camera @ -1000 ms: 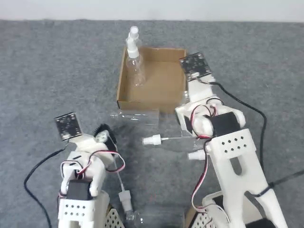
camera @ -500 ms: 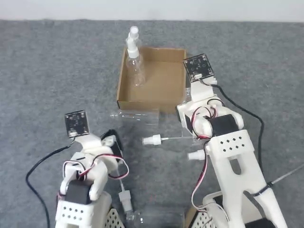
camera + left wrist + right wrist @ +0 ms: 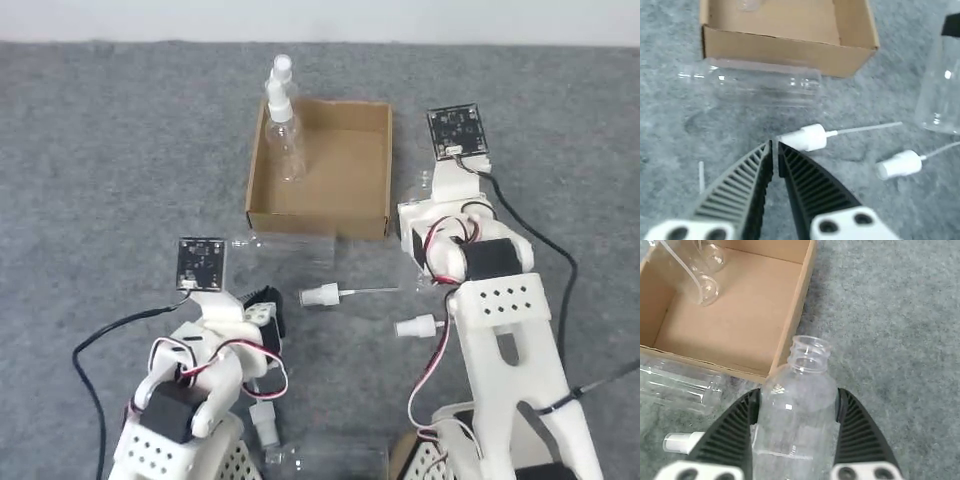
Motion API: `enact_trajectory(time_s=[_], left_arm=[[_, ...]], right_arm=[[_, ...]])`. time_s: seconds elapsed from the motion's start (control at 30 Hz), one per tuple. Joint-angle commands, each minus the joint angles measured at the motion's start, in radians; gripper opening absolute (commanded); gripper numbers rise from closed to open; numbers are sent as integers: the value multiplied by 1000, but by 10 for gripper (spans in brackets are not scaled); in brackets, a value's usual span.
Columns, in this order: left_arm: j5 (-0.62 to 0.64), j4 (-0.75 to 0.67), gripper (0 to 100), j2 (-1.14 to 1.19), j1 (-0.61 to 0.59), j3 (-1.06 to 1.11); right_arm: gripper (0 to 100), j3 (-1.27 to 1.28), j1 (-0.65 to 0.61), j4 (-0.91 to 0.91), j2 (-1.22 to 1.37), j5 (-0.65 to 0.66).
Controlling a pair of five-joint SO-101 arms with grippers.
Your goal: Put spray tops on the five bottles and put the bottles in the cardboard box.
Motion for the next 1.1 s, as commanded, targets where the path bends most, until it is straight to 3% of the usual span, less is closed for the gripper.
enact_trajectory(time_s=[0.0,0.53,1.07], left_arm=[[11,-11,12,-5,38,-64],[48,-18,12,21,74,-64],[83,-123,12,629,74,-292]], right_arm=[[28,-14,16,-24,-42,-9],[28,-12,13,-24,-42,-6],[28,-2,16,-38,-42,-8]])
